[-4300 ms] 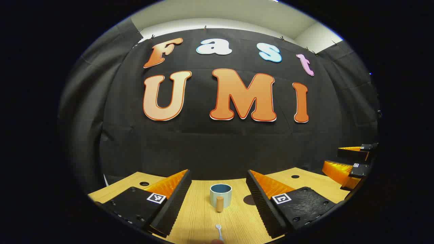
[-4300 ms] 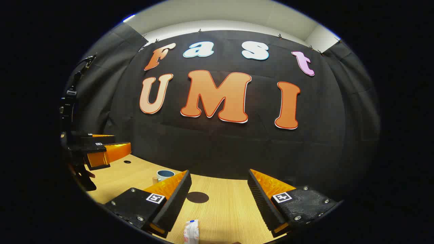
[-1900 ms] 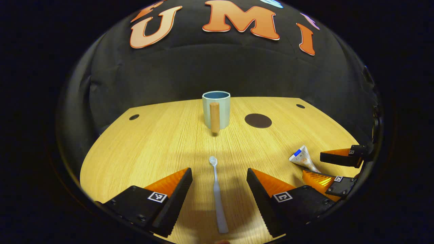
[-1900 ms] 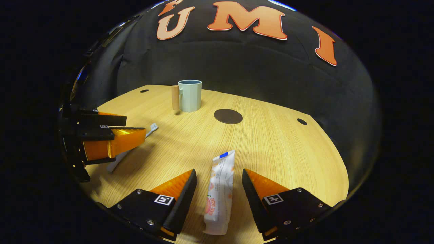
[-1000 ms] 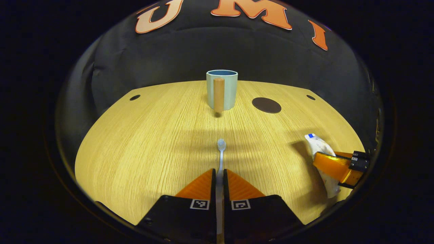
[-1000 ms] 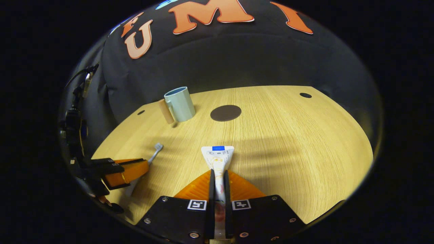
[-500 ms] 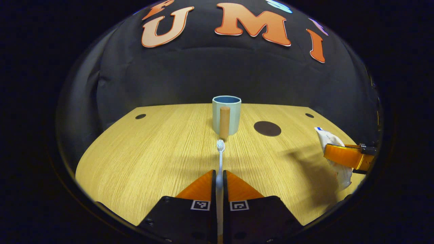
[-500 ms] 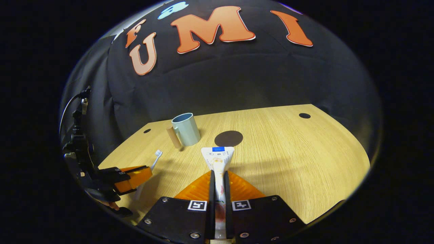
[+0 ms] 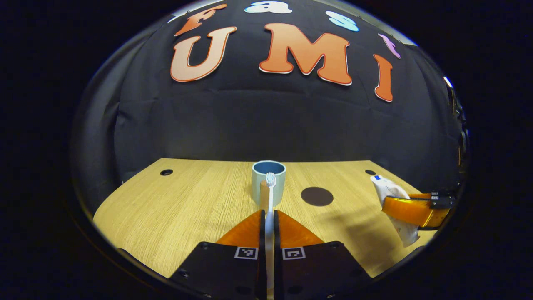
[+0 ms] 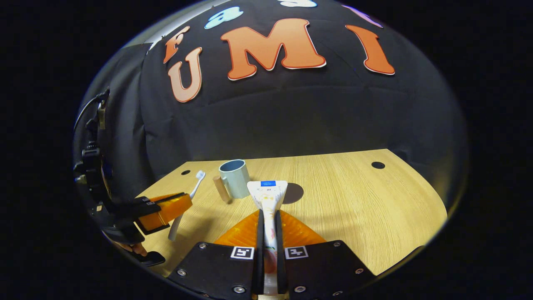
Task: Put the toothbrush and toothpaste on the desktop into the cup, then pick up the cup and place it on the coaster on the desktop.
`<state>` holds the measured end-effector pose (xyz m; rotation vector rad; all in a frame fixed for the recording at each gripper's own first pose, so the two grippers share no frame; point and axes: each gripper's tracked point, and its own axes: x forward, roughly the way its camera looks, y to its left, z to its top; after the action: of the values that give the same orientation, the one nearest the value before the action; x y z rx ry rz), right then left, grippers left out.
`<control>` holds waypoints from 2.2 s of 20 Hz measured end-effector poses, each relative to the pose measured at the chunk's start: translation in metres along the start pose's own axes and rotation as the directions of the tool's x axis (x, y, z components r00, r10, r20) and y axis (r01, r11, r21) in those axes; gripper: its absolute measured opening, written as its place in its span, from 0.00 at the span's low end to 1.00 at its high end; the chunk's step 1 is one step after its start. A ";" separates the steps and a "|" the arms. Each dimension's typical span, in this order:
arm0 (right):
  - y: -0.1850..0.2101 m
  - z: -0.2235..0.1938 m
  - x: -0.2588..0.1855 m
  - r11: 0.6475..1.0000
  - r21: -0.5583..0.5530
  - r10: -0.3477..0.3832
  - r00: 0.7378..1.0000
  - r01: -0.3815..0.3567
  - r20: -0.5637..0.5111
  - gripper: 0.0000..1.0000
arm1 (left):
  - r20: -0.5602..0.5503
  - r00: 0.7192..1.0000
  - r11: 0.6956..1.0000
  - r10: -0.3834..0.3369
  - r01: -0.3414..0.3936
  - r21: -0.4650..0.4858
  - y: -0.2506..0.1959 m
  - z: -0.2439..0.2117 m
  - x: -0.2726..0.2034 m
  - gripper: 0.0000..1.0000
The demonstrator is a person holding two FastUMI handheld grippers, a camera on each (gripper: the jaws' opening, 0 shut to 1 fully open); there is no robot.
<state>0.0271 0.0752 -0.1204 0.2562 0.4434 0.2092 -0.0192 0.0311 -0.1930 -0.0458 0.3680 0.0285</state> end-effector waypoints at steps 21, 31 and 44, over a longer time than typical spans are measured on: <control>0.001 0.116 0.056 0.994 -0.109 0.019 0.983 0.001 0.183 0.12 | 0.318 0.945 0.987 -0.075 0.116 -0.110 0.008 0.162 0.103 0.06; 0.011 0.150 0.081 0.990 -0.141 0.062 0.966 -0.027 0.253 0.12 | 0.371 0.889 0.951 -0.269 0.306 -0.044 0.004 0.157 0.162 0.06; 0.031 0.159 0.101 0.988 -0.121 0.127 0.949 -0.096 0.288 0.12 | 0.327 0.876 0.912 -0.355 0.401 -0.085 0.004 0.109 0.205 0.06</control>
<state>0.1830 0.0987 -0.0131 0.2040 0.1206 0.2997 0.2107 0.0448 -0.1658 -0.2611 0.0401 -0.3254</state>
